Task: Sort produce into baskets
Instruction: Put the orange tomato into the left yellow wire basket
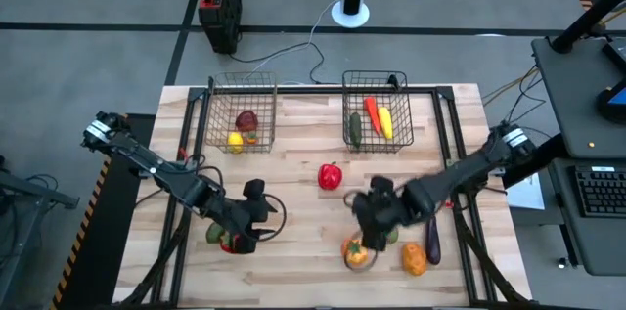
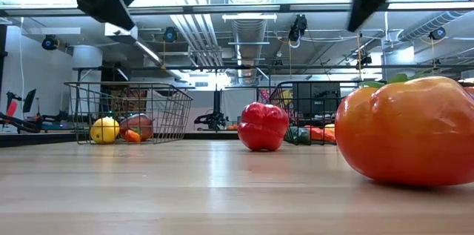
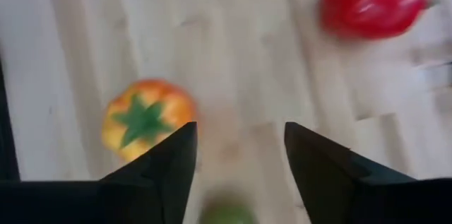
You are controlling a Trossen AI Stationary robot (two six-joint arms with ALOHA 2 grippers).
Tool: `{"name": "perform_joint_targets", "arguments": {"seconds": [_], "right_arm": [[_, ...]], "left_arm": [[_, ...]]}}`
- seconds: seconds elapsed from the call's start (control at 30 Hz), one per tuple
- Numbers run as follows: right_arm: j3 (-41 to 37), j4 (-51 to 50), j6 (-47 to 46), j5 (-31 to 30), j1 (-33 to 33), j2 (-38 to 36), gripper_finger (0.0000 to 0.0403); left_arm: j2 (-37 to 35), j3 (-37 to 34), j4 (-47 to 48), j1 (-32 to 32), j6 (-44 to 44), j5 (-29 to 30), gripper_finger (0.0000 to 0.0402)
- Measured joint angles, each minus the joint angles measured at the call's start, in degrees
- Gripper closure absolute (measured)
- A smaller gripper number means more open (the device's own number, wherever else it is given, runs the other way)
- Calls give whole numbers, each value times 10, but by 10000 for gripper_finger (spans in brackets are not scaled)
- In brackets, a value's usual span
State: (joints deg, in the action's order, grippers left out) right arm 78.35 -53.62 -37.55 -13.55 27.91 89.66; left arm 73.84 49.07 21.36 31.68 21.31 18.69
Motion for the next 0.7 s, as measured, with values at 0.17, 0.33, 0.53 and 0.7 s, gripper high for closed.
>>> {"name": "perform_joint_targets", "arguments": {"seconds": [0.17, 0.33, 0.53, 0.7], "right_arm": [[0, 9, -46, -50, 73, 51, 150], [0, 32, -110, -114, 119, 102, 102], [0, 87, -131, -123, 142, 141, 62], [0, 98, -162, -135, 149, 144, 47]], "left_arm": [[14, -4, -56, 6, 2, 19, 170], [47, -3, -118, 9, -10, 20, 170], [97, -4, -178, 9, -12, 19, 170], [144, 2, -215, 10, -15, 18, 170]]}}
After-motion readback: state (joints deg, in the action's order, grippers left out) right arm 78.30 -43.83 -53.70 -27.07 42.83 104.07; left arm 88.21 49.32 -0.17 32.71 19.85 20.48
